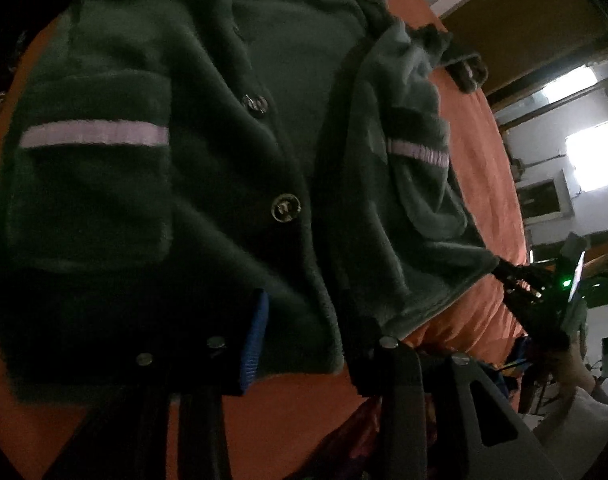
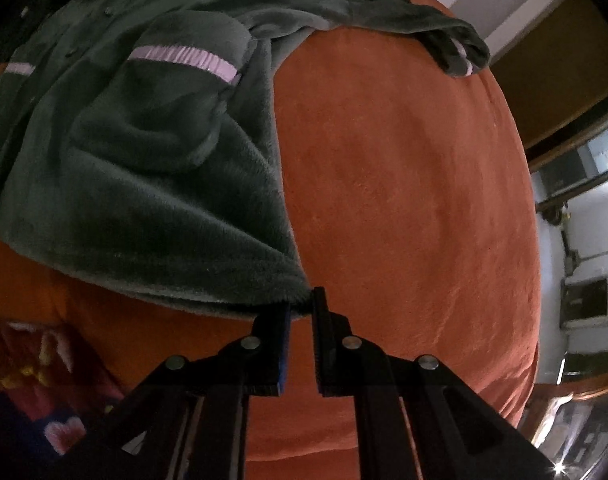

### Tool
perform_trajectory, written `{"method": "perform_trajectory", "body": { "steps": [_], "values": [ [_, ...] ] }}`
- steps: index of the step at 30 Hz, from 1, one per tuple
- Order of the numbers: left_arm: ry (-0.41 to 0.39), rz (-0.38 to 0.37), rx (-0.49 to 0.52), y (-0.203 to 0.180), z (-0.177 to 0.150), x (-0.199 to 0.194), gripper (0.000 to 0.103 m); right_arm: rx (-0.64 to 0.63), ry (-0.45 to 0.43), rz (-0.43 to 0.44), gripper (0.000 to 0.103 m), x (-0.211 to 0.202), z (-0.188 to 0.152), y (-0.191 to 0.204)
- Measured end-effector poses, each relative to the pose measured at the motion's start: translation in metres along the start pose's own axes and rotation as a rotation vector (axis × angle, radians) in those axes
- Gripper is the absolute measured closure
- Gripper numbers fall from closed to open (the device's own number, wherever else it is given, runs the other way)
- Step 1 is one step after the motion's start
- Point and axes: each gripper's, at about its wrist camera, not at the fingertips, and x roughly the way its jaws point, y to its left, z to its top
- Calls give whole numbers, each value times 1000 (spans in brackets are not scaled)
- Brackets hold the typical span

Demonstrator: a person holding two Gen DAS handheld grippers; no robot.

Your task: Fold clothes

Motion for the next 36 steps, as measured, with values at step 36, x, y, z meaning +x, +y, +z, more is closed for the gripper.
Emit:
{"method": "perform_trajectory", "body": {
  "steps": [36],
  "values": [
    [-14,3,105,-24,-12,19,56,-451,-232,325,84,-109,49,98]
  ]
}}
